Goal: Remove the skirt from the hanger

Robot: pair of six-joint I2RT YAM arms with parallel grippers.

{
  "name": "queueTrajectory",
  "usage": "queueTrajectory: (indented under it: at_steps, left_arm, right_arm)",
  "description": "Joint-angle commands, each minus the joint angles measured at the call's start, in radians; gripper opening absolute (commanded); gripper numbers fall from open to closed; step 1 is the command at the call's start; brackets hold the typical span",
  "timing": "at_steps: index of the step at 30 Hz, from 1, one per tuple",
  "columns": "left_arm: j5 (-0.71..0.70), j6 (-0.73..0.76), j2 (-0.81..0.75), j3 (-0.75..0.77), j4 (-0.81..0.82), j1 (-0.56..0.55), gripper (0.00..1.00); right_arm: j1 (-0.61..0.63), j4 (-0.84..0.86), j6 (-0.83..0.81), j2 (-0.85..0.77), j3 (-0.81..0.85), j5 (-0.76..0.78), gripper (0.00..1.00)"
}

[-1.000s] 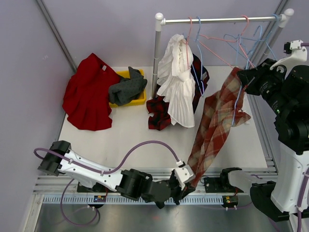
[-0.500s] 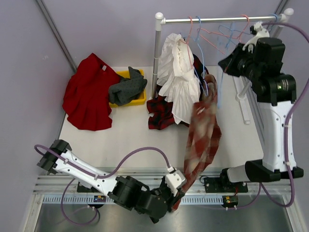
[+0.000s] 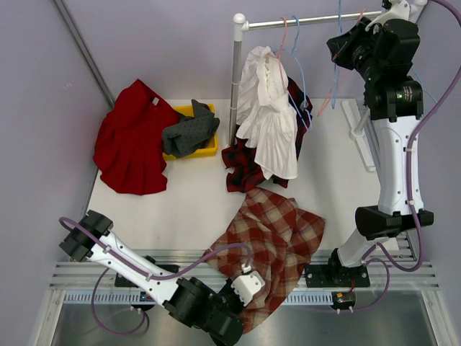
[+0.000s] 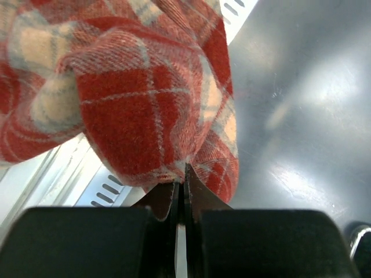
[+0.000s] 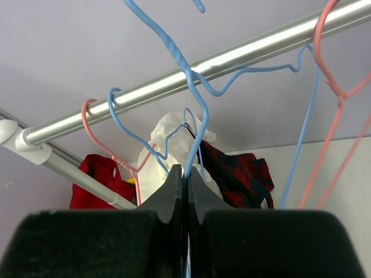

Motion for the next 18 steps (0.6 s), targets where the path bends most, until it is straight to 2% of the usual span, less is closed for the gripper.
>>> queueTrajectory:
  at_steps: [1,11,14,18]
  left_arm:
    - [-0.104,-0.035,-0.044,0.034,-0.021,-0.137,0.00]
    - [-0.170,-0.023,-0.105,0.090,-0.126,-0.123,0.00]
    - [-0.198,-0.049,-0.110,0.160,-0.261,-0.113,0.00]
    - [-0.234,-0.069,-0.131,0.233,-0.485,-0.045,0.00]
  right_arm:
    - [-0.002,0.200,0.025,-0.006,-0.014,-0.024,0.00]
    - [-0.002,0.279,0.062,-0.055,-0.257,-0.056,0.00]
    - [-0.003,0.309,0.065,-0.079,-0.338,-0.050,0.00]
    - [-0.010,0.304,0.064,-0.111,-0.393,-0.045,0.00]
